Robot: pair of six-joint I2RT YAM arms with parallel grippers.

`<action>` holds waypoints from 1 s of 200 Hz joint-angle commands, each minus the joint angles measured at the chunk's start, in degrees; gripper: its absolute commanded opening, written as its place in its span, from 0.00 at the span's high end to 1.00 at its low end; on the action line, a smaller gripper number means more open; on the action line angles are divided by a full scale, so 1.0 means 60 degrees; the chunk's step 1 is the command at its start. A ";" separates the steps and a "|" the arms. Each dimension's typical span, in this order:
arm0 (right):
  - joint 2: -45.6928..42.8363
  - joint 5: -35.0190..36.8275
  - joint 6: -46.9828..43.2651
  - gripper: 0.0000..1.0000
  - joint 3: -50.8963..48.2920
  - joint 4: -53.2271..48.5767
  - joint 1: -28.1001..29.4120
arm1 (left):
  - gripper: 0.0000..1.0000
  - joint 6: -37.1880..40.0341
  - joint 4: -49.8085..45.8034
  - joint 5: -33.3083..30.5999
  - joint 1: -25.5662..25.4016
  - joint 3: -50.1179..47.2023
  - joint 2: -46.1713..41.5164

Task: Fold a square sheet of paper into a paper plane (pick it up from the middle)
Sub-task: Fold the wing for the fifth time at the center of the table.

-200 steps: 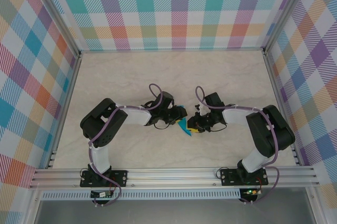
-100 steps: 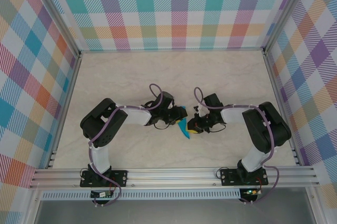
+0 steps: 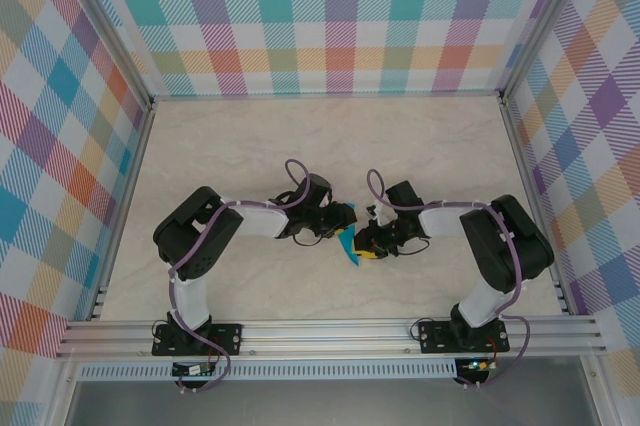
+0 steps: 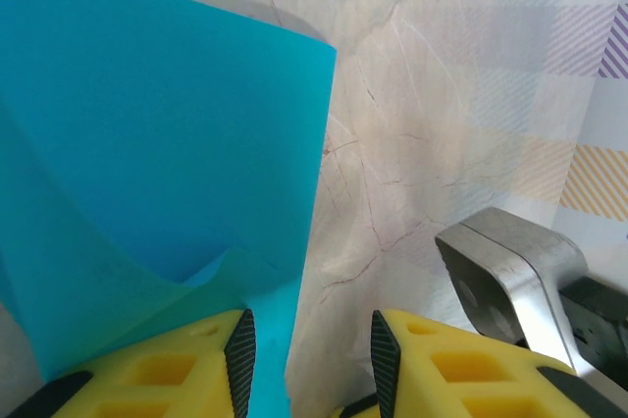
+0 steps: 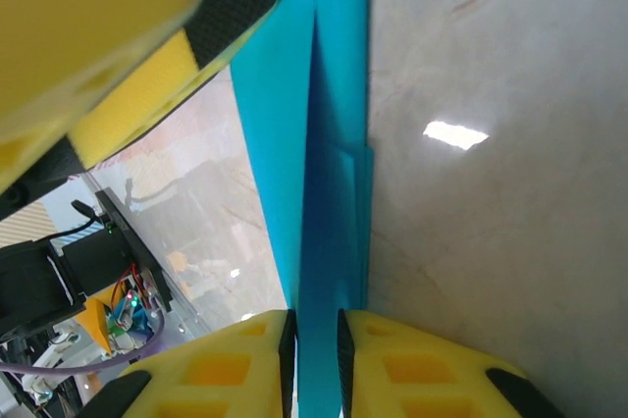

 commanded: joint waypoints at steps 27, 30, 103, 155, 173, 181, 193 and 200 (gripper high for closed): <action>-0.0164 -0.0074 -0.0245 0.86 0.0050 -0.0425 0.0142 | 0.61 -0.0205 -0.0354 -0.0290 -0.0057 -0.0089 0.0049; -0.0133 -0.0064 -0.0295 0.87 0.0065 -0.0460 0.0166 | 0.61 -0.0222 -0.0334 -0.0284 -0.0052 -0.0099 0.0014; -0.0360 0.0552 -0.2575 0.95 0.0609 -0.0664 0.1064 | 0.47 -0.0278 -0.2044 -0.2516 -0.0058 -0.0838 -0.2776; 0.0244 0.1320 -0.4285 0.94 0.1415 -0.1361 0.2001 | 0.40 -0.0939 -0.3294 -0.3926 0.0124 -0.2202 -0.5112; 0.0359 0.1763 -0.4534 0.96 0.1498 -0.1421 0.2279 | 0.39 -0.0833 -0.3366 -0.3725 0.0120 -0.2463 -0.5492; 0.0331 0.1905 -0.4362 0.97 0.1419 -0.1253 0.2279 | 0.39 -0.0822 -0.3558 -0.3805 0.0121 -0.2548 -0.5623; 0.0166 0.1862 -0.4192 0.97 0.1188 -0.0792 0.2281 | 0.38 -0.0837 -0.3507 -0.3934 0.0138 -0.2807 -0.5877; 0.0025 0.1813 -0.4080 0.97 0.0969 -0.0433 0.2281 | 0.34 -0.0831 -0.3382 -0.3974 0.0140 -0.2967 -0.5994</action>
